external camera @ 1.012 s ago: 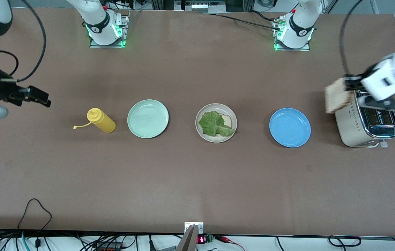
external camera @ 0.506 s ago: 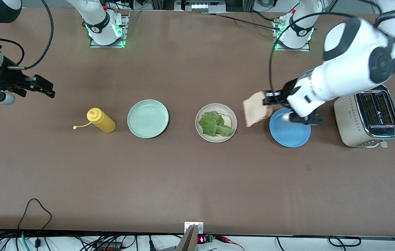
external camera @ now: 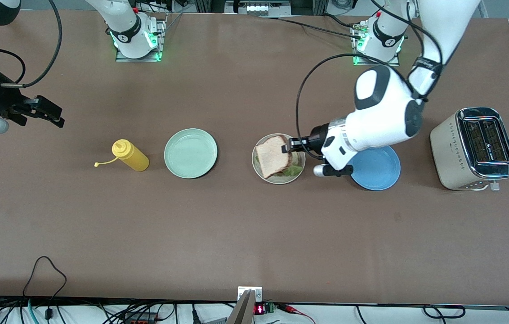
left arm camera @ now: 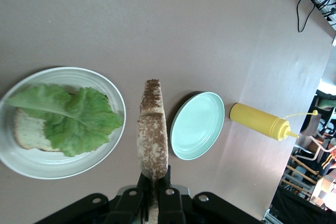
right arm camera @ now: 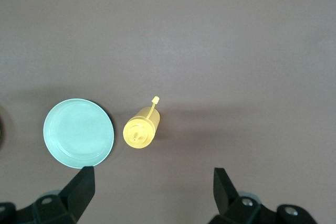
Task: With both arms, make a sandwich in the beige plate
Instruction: 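Carry the bread slice with the left gripper over the beige plate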
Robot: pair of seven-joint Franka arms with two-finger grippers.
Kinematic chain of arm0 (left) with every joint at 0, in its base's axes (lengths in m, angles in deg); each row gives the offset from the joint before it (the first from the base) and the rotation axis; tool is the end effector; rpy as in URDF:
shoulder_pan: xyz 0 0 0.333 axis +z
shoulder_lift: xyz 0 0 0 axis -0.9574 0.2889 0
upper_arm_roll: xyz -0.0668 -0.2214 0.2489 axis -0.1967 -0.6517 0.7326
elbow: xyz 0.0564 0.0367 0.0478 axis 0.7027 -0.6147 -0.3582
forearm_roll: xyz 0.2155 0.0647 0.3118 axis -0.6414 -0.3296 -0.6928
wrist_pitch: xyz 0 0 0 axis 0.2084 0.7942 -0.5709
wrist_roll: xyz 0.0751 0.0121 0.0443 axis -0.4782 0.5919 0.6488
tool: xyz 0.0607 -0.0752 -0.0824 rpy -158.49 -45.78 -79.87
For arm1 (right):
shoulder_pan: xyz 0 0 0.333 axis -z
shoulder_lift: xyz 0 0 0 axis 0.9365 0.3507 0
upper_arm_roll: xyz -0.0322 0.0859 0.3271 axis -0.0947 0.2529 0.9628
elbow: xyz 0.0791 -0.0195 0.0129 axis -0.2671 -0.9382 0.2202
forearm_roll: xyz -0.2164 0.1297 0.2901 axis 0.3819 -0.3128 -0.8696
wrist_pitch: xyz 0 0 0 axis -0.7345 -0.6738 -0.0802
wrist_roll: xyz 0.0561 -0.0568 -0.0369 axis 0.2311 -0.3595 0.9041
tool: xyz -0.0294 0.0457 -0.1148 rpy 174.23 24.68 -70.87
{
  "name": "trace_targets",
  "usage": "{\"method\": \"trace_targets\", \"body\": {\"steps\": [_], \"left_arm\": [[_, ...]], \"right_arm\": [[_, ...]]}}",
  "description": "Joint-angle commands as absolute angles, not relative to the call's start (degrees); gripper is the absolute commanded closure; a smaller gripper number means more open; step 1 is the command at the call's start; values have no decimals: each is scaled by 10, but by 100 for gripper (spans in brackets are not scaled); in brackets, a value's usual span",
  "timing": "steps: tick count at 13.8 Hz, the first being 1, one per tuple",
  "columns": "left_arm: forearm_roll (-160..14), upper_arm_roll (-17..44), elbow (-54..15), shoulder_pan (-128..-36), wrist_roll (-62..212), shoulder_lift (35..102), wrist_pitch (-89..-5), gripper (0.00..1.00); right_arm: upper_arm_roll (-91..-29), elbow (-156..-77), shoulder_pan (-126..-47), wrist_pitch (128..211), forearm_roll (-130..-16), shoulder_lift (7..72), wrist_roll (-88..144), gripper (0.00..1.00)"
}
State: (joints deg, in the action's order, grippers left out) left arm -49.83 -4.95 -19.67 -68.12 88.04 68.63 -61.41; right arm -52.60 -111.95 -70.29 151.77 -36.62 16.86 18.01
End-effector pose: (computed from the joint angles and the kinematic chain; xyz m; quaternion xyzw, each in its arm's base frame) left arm 0.5908 -0.3286 0.3950 0.9300 0.1025 -0.0833 0.3430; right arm 0.5631 0.0291 0.5940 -0.9996 0.0210 -0.0184 0.0084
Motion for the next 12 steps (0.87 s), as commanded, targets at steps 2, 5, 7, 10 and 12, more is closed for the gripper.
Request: {"method": "trace_targets", "body": {"steps": [2,5,7,10,12], "left_arm": [[-478,-51,-209,-673,814,698,-621,100],[-477,-51,-227,-668,749,725,-623,100],[-470,-51,-229,-656,712,732,-620,100],[-439,-53,-235,-642,666,739,-611,100],[-367,-52,-235,-629,587,751,-589,100]], "right_arm": [[-525,-1132,-703,1514,-357,144,180,0],[-525,-1124,-700,1508,-357,144,190,0],[-524,-1120,-700,1508,-357,145,196,0],[-525,-1120,-699,1508,-357,145,197,0],[-527,-1120,-703,1508,-357,146,210,0]]}}
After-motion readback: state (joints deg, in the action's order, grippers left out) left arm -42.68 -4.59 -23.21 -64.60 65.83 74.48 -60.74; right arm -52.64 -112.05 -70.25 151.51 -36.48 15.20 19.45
